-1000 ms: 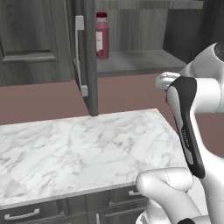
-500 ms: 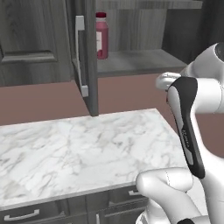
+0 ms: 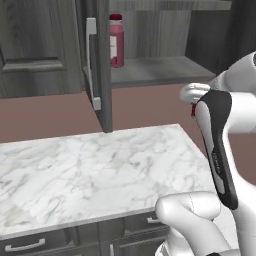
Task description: Pick the juice, can from the counter and place them in the open cabinet.
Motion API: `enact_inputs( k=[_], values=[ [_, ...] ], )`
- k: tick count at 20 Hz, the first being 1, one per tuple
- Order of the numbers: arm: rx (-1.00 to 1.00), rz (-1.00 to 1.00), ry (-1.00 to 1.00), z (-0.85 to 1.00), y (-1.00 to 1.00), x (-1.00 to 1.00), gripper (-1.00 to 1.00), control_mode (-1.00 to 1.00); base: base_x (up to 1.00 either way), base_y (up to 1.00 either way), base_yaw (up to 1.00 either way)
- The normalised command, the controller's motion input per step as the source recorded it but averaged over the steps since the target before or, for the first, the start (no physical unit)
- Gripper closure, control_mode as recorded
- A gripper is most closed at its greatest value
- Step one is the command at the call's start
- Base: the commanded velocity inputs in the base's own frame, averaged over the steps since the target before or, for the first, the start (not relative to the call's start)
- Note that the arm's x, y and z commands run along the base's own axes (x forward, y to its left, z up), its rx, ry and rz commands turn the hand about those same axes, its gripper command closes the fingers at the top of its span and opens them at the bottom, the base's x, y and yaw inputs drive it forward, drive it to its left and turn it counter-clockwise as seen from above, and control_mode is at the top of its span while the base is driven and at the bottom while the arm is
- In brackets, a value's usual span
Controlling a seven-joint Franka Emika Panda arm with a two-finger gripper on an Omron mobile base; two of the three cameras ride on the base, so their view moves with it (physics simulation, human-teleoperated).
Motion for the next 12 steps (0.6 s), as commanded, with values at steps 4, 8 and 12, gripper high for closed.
enact_inputs(
  k=[4, 8, 12],
  values=[
    [-0.05, 0.22, -0.32, 0.19, 0.04, -0.43, 1.0, -1.0, 0.0, 0.0, 0.0],
    [-0.09, 0.24, -0.25, 0.33, 0.15, -0.41, 1.0, -1.0, 0.0, 0.0, 0.0],
    [-0.11, 0.04, 0.02, 0.37, 0.23, -0.1, 1.0, -1.0, 0.0, 0.0, 0.0]
  ],
)
